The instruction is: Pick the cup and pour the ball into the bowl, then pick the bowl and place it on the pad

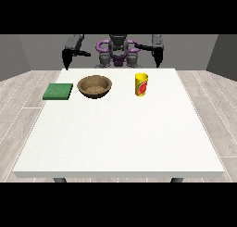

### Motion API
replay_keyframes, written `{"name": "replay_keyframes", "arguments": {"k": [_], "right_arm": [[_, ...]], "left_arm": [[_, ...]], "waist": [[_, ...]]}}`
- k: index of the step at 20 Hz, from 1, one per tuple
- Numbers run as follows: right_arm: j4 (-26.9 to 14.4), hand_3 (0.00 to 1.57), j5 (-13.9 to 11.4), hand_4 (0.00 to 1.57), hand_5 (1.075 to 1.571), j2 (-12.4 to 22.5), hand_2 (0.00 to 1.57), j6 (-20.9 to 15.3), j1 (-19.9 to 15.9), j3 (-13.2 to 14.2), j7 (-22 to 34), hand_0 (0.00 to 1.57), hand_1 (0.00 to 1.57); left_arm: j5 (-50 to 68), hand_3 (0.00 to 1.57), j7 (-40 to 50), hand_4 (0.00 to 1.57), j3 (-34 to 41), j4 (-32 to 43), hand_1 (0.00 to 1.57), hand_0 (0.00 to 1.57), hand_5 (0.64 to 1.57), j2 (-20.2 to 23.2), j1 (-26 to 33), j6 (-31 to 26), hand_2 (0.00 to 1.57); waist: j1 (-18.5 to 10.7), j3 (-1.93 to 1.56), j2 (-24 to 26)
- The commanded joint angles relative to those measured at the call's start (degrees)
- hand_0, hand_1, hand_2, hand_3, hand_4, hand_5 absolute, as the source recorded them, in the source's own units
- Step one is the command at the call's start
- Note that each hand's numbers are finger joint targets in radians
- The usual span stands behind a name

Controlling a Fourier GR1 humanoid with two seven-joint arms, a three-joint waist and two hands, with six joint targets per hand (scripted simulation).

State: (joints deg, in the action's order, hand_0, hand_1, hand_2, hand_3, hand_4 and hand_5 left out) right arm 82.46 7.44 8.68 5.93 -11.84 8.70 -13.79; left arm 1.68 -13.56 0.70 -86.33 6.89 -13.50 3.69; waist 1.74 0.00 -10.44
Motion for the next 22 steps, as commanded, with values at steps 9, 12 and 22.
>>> {"name": "replay_keyframes", "arguments": {"k": [9,12,22], "right_arm": [[-7.7,0.0,3.1,0.0,1.563,5.2,0.0,7.0,-4.3,3.5,-4.3,0.0,0.0],[-11.1,0.0,3.3,0.0,1.563,5.1,0.0,6.6,-6.4,4.7,-6.9,0.0,0.0],[-15.7,0.0,4.4,0.0,1.559,8.9,0.0,10.7,-6.8,7.0,-10.3,0.0,0.0]], "left_arm": [[-5.2,0.0,-16.0,0.0,2.8,19.9,0.0,0.0,1.233,-4.8,-5.7,7.0,0.0],[-2.7,0.0,-18.7,0.0,6.1,25.1,0.0,0.0,1.249,-2.9,-11.6,5.0,0.0],[-1.4,0.0,-28.4,0.0,10.2,40.6,0.0,0.0,1.219,0.0,-14.9,2.6,0.0]], "waist": [[4.5,0.02,-3.3],[3.9,0.02,-5.5],[4.6,0.03,-6.1]]}}
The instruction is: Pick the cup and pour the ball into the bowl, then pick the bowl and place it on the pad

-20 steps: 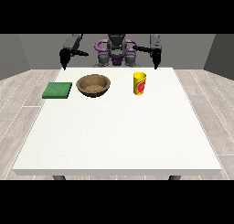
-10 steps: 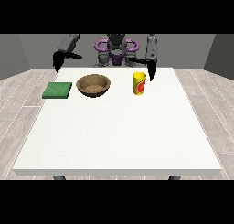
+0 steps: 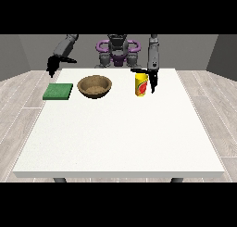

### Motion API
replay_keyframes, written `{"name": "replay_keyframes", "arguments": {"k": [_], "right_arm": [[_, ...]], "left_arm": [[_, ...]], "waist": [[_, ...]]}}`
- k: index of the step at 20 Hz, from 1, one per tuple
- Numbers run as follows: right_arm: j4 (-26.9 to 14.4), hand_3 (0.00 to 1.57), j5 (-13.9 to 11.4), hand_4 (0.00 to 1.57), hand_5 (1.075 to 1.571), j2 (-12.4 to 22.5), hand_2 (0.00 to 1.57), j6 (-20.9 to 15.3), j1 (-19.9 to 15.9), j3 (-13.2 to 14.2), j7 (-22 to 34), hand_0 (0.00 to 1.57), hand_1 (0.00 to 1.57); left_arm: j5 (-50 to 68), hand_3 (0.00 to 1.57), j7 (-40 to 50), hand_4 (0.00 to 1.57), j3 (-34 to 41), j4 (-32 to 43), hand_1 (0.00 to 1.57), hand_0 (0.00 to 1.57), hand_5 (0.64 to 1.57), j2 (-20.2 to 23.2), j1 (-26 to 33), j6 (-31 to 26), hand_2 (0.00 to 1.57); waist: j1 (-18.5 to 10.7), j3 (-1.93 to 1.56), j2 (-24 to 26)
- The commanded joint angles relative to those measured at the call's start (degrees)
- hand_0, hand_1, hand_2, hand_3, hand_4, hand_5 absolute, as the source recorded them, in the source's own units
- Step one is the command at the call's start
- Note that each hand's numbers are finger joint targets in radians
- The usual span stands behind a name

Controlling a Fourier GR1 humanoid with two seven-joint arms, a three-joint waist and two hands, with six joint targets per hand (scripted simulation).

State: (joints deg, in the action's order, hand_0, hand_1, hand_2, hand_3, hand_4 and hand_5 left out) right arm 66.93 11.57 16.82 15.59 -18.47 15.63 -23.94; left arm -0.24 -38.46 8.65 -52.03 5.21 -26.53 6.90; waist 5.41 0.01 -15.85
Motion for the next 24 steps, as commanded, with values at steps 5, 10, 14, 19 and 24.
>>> {"name": "replay_keyframes", "arguments": {"k": [5,10,14,19,24], "right_arm": [[0.2,0.0,2.1,0.0,1.563,1.0,0.0,1.9,-3.0,0.5,1.2,0.0,0.0],[0.4,0.0,4.8,0.0,1.557,6.8,0.0,6.0,-5.8,3.3,2.3,0.0,0.0],[-1.6,0.0,5.0,0.0,1.555,7.5,0.0,7.1,-2.4,3.8,3.2,0.0,0.0],[-12.2,0.0,2.4,0.0,1.558,8.4,0.06,5.7,-2.3,5.0,1.1,0.0,0.0],[-21.4,0.0,2.2,0.0,1.56,11.4,0.0,6.0,1.3,8.0,0.7,0.0,0.0]], "left_arm": [[-10.8,1.57,-4.7,0.8,-0.9,6.5,1.29,1.29,1.513,2.8,-0.7,16.5,1.57],[-11.2,1.57,-6.3,0.86,1.1,11.1,1.33,1.33,1.509,-0.4,-4.6,24.3,1.57],[-12.3,1.57,-3.4,0.9,1.1,13.5,1.35,1.35,1.507,2.6,-6.3,23.8,1.57],[-23.6,1.57,11.6,1.02,-8.7,9.2,1.37,1.37,1.532,1.9,-9.2,28.7,1.57],[-33.3,1.57,23.6,1.09,-18.8,6.7,1.4,1.4,1.571,-2.4,-8.0,26.6,1.57]], "waist": [[3.6,-0.04,-2.1],[7.0,0.03,-5.7],[6.1,0.01,-0.9],[0.9,-0.16,8.5],[-6.9,-0.17,16.9]]}}
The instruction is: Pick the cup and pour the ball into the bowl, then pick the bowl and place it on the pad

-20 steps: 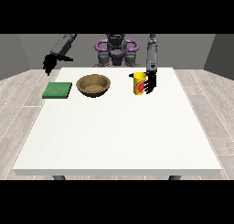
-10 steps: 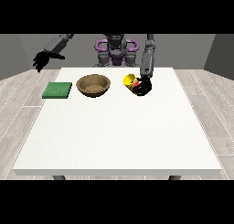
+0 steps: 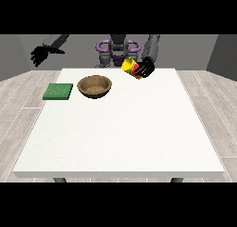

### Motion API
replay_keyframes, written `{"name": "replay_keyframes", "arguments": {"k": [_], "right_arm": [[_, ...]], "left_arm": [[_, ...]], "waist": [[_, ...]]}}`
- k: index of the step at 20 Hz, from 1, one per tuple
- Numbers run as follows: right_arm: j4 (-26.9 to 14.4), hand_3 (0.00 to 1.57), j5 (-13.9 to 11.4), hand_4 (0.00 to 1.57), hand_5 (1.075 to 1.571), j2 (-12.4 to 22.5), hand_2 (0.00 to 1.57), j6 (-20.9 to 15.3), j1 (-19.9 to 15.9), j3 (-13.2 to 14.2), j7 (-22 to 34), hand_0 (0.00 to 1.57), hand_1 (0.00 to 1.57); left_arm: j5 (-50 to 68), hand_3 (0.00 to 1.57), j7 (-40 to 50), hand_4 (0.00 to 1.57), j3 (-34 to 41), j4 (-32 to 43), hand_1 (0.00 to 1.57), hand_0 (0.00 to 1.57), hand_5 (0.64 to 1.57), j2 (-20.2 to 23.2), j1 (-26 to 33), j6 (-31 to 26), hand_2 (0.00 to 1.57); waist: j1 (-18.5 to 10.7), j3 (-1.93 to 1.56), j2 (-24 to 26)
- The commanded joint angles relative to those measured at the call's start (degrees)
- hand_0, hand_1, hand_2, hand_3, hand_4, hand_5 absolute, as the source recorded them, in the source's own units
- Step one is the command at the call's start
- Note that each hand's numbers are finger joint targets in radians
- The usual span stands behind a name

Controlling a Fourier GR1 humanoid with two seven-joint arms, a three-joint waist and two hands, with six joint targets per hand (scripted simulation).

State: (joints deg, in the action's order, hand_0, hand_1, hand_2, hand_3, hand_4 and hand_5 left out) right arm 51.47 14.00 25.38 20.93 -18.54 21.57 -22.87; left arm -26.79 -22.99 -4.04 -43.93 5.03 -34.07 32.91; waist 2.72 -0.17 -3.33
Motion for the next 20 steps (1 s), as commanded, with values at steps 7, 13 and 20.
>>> {"name": "replay_keyframes", "arguments": {"k": [7,13,20], "right_arm": [[-11.6,0.0,-1.1,0.0,1.56,3.0,0.0,2.2,4.4,3.2,-8.7,0.0,0.0],[-14.4,0.0,-1.5,0.0,1.552,3.2,0.0,2.6,5.5,3.2,-10.6,0.0,0.0],[-14.5,0.0,-2.9,0.0,1.551,3.1,0.0,2.4,-0.4,1.0,-9.7,0.0,0.0]], "left_arm": [[-20.1,1.57,21.5,1.07,-12.8,-1.6,1.36,1.36,1.568,-3.6,-5.6,0.7,1.57],[-27.1,1.57,26.9,1.02,-15.6,-5.6,1.33,1.33,1.569,-4.0,-3.9,-2.6,1.57],[-36.6,1.53,40.9,0.89,-24.3,-6.3,0.68,0.68,1.571,-5.0,-9.5,-3.7,1.57]], "waist": [[-7.0,0.05,4.3],[-7.4,0.09,5.4],[-2.9,0.1,3.1]]}}
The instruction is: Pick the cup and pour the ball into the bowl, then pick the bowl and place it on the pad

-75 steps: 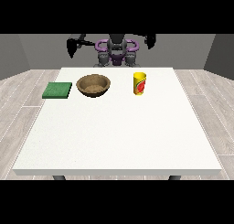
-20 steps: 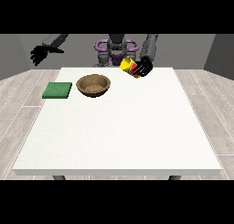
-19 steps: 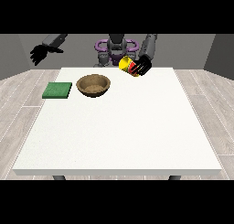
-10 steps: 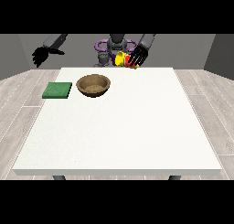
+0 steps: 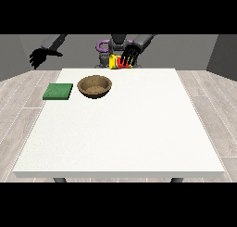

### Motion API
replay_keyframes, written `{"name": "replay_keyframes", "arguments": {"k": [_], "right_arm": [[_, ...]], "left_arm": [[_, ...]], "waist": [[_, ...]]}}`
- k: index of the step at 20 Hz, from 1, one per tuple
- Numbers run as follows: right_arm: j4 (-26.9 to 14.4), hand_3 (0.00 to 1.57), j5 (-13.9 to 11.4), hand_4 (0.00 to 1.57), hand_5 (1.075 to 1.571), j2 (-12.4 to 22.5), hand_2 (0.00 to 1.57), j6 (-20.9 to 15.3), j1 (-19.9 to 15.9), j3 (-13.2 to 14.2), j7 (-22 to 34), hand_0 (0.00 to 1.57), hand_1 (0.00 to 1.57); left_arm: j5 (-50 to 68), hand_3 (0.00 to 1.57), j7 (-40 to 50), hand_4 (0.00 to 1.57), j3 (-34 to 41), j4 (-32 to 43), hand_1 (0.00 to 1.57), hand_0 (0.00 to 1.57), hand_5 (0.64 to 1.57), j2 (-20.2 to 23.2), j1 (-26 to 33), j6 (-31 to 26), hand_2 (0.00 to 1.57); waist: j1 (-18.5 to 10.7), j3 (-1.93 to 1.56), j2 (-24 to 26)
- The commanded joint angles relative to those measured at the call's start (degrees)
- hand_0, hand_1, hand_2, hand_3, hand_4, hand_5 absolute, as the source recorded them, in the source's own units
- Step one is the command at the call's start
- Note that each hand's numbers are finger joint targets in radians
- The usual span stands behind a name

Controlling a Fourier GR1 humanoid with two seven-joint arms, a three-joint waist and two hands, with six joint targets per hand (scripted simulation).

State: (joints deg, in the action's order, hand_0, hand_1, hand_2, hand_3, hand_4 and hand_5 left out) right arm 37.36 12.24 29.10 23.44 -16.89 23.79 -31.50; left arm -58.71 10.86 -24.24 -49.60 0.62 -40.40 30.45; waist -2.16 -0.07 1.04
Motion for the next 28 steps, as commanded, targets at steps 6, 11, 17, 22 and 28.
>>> {"name": "replay_keyframes", "arguments": {"k": [6,11,17,22,28], "right_arm": [[-1.5,0.14,-1.0,0.0,1.53,1.4,0.0,-3.0,-8.2,-0.6,2.4,0.0,0.0],[1.3,0.22,-2.1,0.0,1.533,-4.4,0.0,-6.4,-10.8,-4.1,5.7,0.0,0.0],[0.6,0.26,-1.7,0.0,1.526,-4.6,0.0,-5.6,-11.3,-4.1,5.8,0.0,0.0],[-1.4,0.16,-0.6,0.0,1.516,-2.0,0.0,-3.5,-12.2,-2.8,5.7,0.0,0.0],[-3.1,0.17,-2.0,0.0,1.516,-2.6,0.0,-4.7,-11.7,-3.5,4.4,0.0,0.0]], "left_arm": [[-12.9,1.57,11.4,0.84,-10.2,-1.6,0.52,0.52,1.571,-0.6,-5.0,-2.4,1.57],[-17.2,1.57,16.1,0.9,-13.4,-0.6,0.3,0.3,1.57,-0.6,-3.1,-5.0,1.57],[-21.0,1.57,13.4,0.96,-17.5,0.0,0.32,0.32,1.534,-0.6,-3.9,-11.6,1.57],[-23.2,1.57,11.6,1.25,-19.0,-1.7,0.0,0.0,1.395,-0.4,-8.9,-21.3,1.57],[-29.5,1.57,9.4,1.2,-21.7,-1.7,1.51,1.51,1.443,0.5,-17.1,-30.2,1.57]], "waist": [[0.2,0.0,-4.9],[3.6,0.06,-2.9],[4.4,0.05,-3.4],[3.5,0.02,-3.9],[2.1,0.0,-3.0]]}}
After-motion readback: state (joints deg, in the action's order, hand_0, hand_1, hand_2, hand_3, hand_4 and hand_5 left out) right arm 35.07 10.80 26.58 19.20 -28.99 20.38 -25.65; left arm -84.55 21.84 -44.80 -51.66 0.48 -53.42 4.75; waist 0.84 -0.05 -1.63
